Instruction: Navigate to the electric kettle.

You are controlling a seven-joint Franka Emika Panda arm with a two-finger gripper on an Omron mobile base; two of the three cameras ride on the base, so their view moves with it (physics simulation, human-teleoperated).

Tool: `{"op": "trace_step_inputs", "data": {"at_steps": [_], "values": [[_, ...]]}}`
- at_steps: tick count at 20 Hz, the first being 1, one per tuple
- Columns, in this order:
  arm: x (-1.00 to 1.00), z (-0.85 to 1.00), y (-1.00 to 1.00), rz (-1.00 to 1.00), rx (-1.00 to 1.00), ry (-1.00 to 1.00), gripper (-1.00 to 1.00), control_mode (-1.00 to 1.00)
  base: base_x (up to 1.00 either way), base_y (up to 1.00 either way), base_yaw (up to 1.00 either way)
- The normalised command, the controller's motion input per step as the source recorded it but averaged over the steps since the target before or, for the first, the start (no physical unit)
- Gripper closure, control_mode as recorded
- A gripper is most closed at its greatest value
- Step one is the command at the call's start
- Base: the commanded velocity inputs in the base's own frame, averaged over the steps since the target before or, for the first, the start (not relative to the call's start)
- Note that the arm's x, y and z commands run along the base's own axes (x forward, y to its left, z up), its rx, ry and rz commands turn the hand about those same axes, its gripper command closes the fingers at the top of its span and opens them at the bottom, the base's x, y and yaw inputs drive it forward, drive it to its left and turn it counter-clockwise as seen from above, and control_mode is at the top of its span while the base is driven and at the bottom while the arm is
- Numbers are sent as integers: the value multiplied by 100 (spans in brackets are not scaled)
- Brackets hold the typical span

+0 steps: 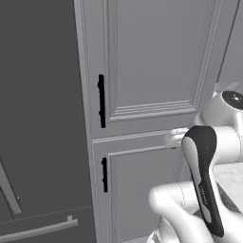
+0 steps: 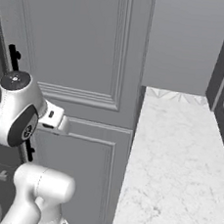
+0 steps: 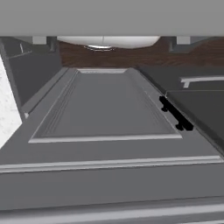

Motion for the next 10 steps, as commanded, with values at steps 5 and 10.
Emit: {"op": "trace_step_inputs", "data": {"at_steps": [5,10], "values": [[0,0,0,0,0,0,-100,100,26,88,-63],[0,0,0,0,0,0,-100,100,11,35,-93]]}}
